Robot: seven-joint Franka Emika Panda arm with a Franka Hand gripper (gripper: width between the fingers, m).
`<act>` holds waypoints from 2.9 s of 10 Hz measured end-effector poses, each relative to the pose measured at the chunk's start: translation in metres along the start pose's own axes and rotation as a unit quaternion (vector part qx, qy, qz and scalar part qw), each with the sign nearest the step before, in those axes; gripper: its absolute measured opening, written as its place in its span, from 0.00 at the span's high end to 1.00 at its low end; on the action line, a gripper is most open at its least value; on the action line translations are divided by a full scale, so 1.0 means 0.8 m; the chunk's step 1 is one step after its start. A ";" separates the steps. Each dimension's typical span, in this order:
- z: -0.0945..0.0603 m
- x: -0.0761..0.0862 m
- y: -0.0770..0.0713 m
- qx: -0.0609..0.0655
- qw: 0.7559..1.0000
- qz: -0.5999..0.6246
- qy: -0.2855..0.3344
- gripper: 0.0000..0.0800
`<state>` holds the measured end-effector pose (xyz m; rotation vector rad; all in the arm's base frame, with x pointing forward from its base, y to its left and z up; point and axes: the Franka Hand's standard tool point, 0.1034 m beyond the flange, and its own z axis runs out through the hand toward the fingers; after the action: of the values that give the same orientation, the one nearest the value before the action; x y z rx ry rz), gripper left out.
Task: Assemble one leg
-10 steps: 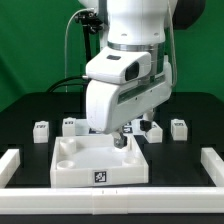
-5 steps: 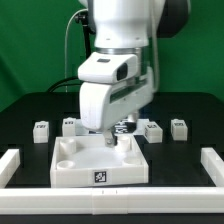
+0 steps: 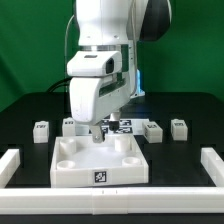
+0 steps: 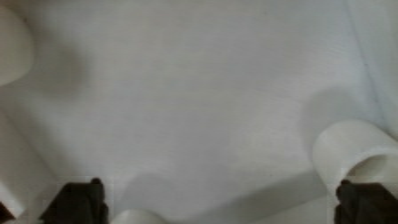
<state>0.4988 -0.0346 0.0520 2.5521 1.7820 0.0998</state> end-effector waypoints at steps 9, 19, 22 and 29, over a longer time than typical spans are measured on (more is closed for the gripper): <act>0.036 -0.056 -0.057 0.032 0.976 -0.212 -0.029 0.19; 0.051 -0.062 -0.062 0.044 0.977 -0.205 -0.028 0.84; 0.050 -0.062 -0.060 0.040 0.977 -0.205 -0.028 0.93; 0.051 0.007 -0.072 0.036 0.986 -0.163 -0.020 0.93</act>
Offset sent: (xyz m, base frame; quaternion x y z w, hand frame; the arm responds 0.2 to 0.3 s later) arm -0.0439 -0.0103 -0.0076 -0.0078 -0.0788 -0.2338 0.9691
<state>0.4498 -0.0088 0.0083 2.2476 2.1925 -0.0239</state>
